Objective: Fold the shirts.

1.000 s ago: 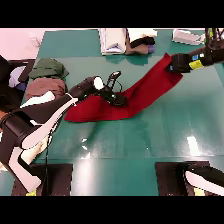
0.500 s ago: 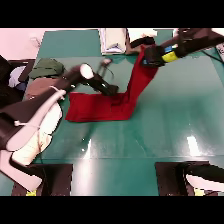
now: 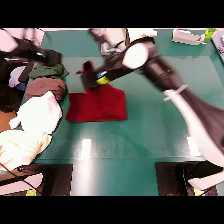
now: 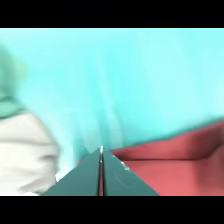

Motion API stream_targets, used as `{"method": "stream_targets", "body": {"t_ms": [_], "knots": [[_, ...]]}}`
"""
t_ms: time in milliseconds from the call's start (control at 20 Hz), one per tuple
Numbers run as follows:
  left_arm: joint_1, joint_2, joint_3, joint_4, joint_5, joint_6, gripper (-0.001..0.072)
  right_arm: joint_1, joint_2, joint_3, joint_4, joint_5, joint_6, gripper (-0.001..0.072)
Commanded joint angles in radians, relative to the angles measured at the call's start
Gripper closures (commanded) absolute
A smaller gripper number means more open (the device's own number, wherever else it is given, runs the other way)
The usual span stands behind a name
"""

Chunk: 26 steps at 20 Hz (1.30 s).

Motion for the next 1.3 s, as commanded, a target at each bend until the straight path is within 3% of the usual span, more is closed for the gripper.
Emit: {"method": "stream_targets", "body": {"t_ms": [0,100,350,600,650,700,750,1000,1250], "knots": [[0.093,0.095,0.002,0.045,-0.035,0.001,0.0681,0.098,-0.194,0.155,0.017,-0.066,-0.042,0.0518],[0.105,0.106,0.002,0.045,-0.065,0.020,0.0681,0.081,-0.191,0.161,0.008,-0.064,-0.042,0.0518],[0.067,0.107,0.000,0.038,-0.100,0.045,0.0681,-0.116,0.019,-0.162,0.002,0.008,-0.029,0.0519],[-0.057,0.095,-0.002,0.032,-0.051,0.045,0.0681,-0.301,0.156,-0.443,-0.177,0.139,0.121,0.0506],[-0.072,0.091,-0.002,0.032,-0.045,0.046,0.0681,-0.321,0.166,-0.480,-0.165,0.139,0.122,0.0413],[-0.082,0.089,-0.002,0.032,-0.044,0.047,0.0681,-0.329,0.169,-0.508,-0.165,0.138,0.130,0.0225],[-0.091,0.086,-0.002,0.032,-0.045,0.050,0.0681,-0.332,0.168,-0.529,-0.163,0.135,0.133,0.0141],[-0.091,0.080,-0.002,0.019,-0.054,0.053,0.0681,-0.298,0.102,-0.544,-0.164,0.085,0.251,0.0129],[-0.091,0.080,-0.002,0.018,-0.093,0.053,0.0681,-0.230,-0.058,-0.413,-0.158,0.082,0.285,0.0130]]}}
